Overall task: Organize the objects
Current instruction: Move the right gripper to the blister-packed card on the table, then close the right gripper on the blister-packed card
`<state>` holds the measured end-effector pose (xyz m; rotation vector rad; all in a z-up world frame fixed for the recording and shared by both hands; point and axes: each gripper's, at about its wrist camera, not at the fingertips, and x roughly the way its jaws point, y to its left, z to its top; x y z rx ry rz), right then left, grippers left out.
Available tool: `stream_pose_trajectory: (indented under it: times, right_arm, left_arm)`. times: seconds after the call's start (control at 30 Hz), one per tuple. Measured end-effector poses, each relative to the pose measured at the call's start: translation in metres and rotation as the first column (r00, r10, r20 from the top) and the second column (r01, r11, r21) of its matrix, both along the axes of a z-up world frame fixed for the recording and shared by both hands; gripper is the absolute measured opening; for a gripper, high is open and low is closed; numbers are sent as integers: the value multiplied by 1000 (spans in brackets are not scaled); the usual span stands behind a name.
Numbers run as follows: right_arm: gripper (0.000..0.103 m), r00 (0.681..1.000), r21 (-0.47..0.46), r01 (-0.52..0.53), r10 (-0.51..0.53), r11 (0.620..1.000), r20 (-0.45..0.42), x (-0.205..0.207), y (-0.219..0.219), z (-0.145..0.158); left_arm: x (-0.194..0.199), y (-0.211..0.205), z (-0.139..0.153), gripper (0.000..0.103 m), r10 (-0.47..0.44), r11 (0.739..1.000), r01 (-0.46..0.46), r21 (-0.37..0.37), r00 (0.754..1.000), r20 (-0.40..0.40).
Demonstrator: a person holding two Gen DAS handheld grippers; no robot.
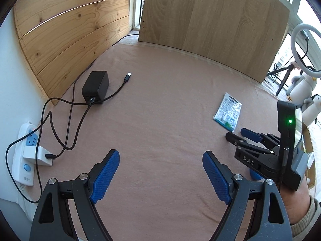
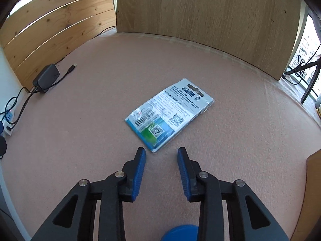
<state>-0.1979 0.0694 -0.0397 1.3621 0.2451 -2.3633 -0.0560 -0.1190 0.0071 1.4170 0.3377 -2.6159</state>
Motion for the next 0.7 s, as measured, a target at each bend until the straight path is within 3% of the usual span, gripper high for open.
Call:
stream_pose_trajectory:
  times: [0.07, 0.2, 0.3, 0.43, 0.53, 0.7]
  right_arm:
    - [60, 1000, -36, 3, -2, 999, 19, -1, -3, 0]
    - [77, 999, -44, 45, -44, 998, 14, -8, -14, -2]
    - [82, 997, -26, 71, -71, 997, -4, -21, -27, -5]
    - [84, 996, -5, 88, -88, 996, -15, -38, -42, -7]
    - [83, 998, 41, 40, -38, 998, -44, -41, -53, -9]
    - [83, 998, 41, 59, -59, 997, -15, -55, -54, -9]
  left_arm:
    - [5, 1, 4, 87, -4, 1000, 4, -2, 1000, -12]
    - [16, -9, 6, 87, 16, 1000, -16, -6, 1000, -11]
    - [24, -24, 6, 87, 47, 999, -47, -2, 999, -14]
    - [31, -44, 2, 87, 96, 995, -96, 14, 995, -15]
    - [34, -54, -2, 87, 117, 993, -117, 27, 993, -13]
    - [36, -61, -6, 87, 127, 991, -127, 41, 992, -15]
